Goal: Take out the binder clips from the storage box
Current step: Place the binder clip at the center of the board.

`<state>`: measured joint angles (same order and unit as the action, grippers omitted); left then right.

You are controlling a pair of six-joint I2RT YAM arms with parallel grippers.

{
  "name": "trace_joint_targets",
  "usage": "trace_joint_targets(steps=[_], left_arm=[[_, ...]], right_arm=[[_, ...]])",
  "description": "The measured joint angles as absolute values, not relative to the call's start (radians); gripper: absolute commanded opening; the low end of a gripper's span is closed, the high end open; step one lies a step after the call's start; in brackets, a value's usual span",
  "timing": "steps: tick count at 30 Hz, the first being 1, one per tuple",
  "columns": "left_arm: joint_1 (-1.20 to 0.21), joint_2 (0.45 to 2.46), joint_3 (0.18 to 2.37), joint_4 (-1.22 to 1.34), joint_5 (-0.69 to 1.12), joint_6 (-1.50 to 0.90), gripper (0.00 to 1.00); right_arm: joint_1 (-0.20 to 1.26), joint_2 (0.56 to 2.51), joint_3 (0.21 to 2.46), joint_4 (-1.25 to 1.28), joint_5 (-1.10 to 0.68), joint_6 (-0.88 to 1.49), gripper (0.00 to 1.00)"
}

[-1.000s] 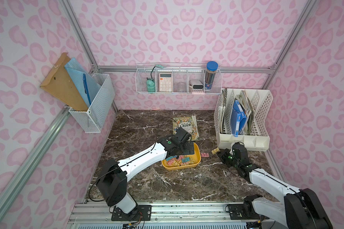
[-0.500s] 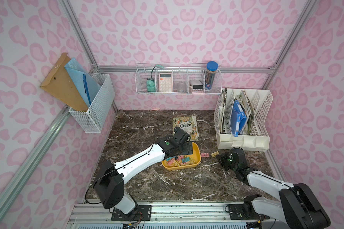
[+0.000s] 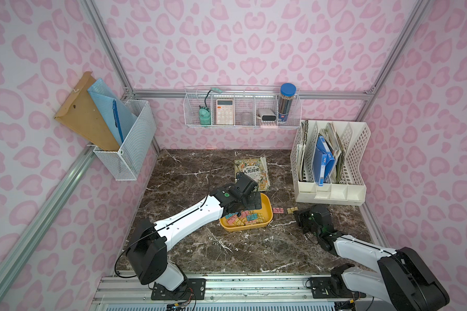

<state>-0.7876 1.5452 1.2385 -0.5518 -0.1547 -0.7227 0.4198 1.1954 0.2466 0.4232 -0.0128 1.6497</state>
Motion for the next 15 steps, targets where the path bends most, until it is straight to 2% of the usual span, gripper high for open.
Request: trace_joint_targets(steps=[15], left_arm=[[-0.788, 1.527, 1.225, -0.559, -0.174, -0.723, 0.99]], right_arm=[[0.468, 1.228, 0.240, 0.476, 0.044, 1.750, 0.05]])
